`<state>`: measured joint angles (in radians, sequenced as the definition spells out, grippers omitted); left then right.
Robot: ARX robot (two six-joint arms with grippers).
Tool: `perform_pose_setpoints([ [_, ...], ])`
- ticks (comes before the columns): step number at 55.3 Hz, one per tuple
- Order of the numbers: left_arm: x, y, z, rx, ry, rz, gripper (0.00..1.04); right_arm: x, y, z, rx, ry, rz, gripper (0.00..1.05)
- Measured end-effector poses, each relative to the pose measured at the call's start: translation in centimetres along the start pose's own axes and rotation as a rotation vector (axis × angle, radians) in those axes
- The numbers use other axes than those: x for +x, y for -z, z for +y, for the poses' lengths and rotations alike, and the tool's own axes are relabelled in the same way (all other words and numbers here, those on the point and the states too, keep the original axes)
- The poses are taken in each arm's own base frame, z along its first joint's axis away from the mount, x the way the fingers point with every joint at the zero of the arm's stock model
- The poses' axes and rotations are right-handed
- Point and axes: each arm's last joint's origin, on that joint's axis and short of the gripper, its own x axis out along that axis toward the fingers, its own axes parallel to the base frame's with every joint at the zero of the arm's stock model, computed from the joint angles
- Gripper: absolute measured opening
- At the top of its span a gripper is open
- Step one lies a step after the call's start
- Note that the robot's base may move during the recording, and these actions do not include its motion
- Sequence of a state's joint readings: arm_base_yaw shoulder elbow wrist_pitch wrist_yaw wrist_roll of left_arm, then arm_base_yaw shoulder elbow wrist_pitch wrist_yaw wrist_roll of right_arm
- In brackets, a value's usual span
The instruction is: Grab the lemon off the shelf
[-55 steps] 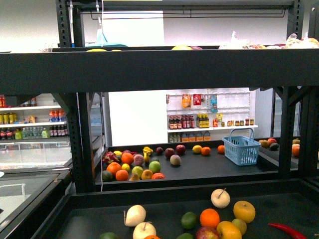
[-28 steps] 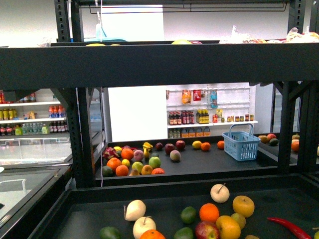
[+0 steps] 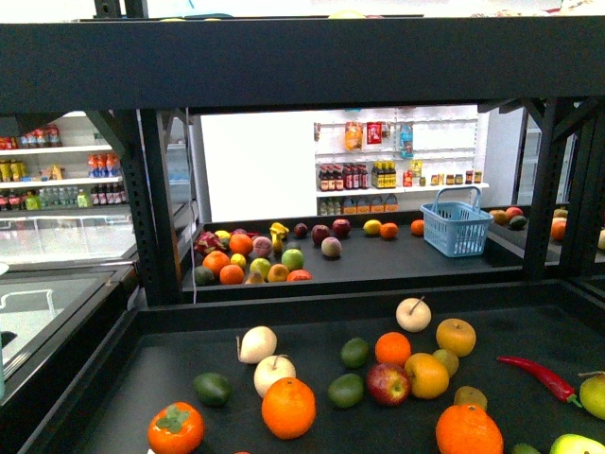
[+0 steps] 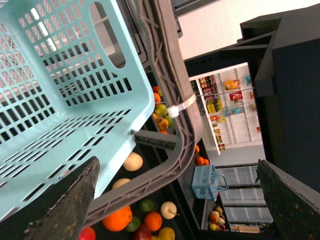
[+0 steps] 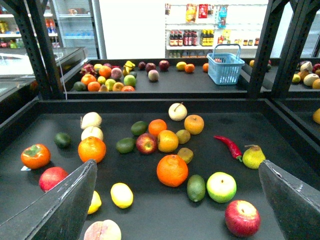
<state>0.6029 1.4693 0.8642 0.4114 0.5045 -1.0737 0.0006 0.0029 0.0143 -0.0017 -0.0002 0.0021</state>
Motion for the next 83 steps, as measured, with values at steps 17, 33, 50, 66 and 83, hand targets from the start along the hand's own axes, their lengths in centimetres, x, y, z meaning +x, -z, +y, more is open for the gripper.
perform_pose_setpoints([
  [17, 5.3, -1.7, -0.6, -0.036, -0.008, 0.013, 0.97, 0.0, 0.0, 0.0, 0.000, 0.000, 0.000, 0.97],
  [33, 8.6, -3.1, -0.6, -0.053, -0.049, 0.003, 0.97, 0.0, 0.0, 0.0, 0.000, 0.000, 0.000, 0.97],
  [50, 10.2, -3.5, -0.8, -0.044, -0.073, -0.012, 0.95, 0.0, 0.0, 0.0, 0.000, 0.000, 0.000, 0.97],
  [66, 10.2, -3.4, -0.5, -0.016, -0.086, -0.008, 0.47, 0.0, 0.0, 0.0, 0.000, 0.000, 0.000, 0.97],
  [83, 10.0, -3.1, -0.5, -0.036, -0.087, 0.019, 0.17, 0.0, 0.0, 0.0, 0.000, 0.000, 0.000, 0.97],
])
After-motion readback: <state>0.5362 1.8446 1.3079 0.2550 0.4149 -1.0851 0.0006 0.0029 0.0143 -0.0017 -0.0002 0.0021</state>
